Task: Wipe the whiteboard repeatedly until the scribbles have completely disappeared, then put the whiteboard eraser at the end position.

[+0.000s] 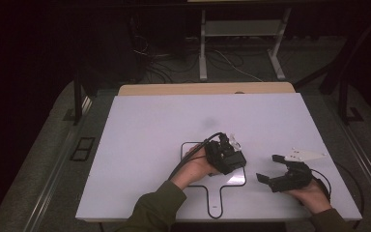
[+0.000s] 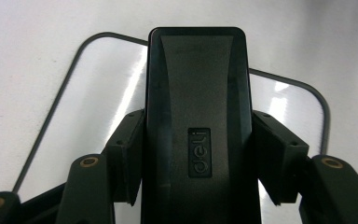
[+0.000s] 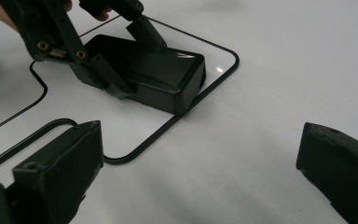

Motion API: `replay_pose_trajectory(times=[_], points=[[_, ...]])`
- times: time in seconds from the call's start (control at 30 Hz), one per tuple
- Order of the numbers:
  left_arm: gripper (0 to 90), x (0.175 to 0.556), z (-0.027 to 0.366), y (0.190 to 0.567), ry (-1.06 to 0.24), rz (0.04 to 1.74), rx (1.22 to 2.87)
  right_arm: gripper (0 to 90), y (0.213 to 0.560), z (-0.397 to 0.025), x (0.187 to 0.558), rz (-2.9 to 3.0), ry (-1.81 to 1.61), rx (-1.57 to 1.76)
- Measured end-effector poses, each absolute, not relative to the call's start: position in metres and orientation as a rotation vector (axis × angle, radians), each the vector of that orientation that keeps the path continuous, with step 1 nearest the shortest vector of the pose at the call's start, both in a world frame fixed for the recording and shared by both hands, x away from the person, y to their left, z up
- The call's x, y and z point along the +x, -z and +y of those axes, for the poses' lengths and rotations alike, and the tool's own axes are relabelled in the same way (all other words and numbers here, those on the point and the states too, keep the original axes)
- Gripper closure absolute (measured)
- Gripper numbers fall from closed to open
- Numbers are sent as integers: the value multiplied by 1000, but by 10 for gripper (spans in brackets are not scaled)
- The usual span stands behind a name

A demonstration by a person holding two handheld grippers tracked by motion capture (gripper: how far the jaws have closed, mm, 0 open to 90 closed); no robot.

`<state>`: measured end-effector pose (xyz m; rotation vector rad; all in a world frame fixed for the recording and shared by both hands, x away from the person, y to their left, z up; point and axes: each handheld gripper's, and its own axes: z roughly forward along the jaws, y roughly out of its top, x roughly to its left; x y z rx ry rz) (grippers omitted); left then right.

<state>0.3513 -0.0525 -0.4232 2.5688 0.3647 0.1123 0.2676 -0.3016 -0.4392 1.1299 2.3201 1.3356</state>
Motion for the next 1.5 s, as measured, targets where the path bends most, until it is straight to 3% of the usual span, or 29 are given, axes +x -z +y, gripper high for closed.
replay_pose_trajectory(times=[0.3, 0.87, 1.5], points=[[392, 374, -45, 424, -177, 407, 2555, 0, 441, -301, 270, 2327, -1333, 1135], [392, 371, -33, 411, -64, 474, 2475, 0, 439, -302, 268, 2323, -1347, 1121], [392, 379, -5, 392, -69, 523, 2414, 0, 439, -300, 270, 2325, -1344, 1114]])
